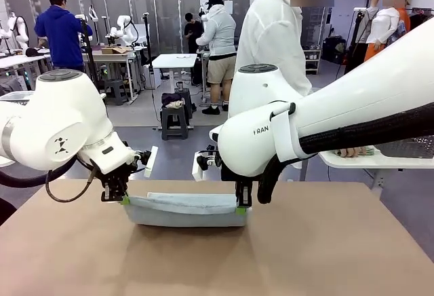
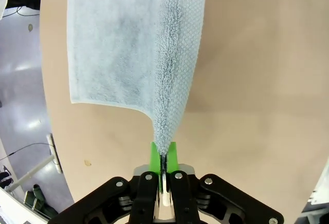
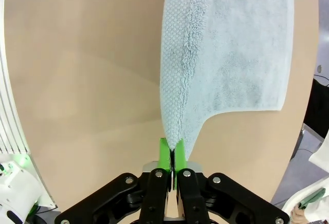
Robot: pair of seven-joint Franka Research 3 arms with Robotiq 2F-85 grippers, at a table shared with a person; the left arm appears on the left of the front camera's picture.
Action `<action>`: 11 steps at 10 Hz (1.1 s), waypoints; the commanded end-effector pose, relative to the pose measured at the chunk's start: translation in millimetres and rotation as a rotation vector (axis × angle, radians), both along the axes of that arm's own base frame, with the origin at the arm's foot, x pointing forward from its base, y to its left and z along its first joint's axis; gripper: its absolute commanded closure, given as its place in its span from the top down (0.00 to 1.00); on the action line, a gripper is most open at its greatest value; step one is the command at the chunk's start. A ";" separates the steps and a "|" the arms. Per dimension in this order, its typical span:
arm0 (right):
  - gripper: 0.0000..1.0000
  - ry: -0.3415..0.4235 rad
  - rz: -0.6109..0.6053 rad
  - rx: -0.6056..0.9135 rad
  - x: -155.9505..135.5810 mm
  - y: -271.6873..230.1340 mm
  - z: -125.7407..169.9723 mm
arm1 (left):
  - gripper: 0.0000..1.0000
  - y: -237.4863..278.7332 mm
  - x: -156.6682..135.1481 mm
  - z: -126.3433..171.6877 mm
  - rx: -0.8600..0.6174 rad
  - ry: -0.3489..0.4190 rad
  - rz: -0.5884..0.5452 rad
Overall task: Fold the towels and place them in the basket.
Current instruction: When a person lays out a Towel with hook on the table, fold it in half twice.
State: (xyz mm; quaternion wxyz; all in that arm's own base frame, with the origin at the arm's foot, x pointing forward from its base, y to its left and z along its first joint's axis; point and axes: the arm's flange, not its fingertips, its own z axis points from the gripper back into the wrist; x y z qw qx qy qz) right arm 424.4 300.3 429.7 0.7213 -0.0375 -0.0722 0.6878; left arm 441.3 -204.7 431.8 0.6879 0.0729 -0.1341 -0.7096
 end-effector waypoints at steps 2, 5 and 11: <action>0.04 -0.023 -0.011 -0.024 38.4 5.2 -1.1 | 0.05 -10.4 41.2 7.8 0.028 0.026 -0.014; 0.04 0.001 0.005 -0.028 83.5 9.5 -7.5 | 0.05 -22.1 86.2 4.7 0.025 0.046 -0.001; 0.04 0.103 -0.029 -0.055 158.6 6.5 -21.0 | 0.05 -30.1 163.1 -11.9 0.039 0.071 0.038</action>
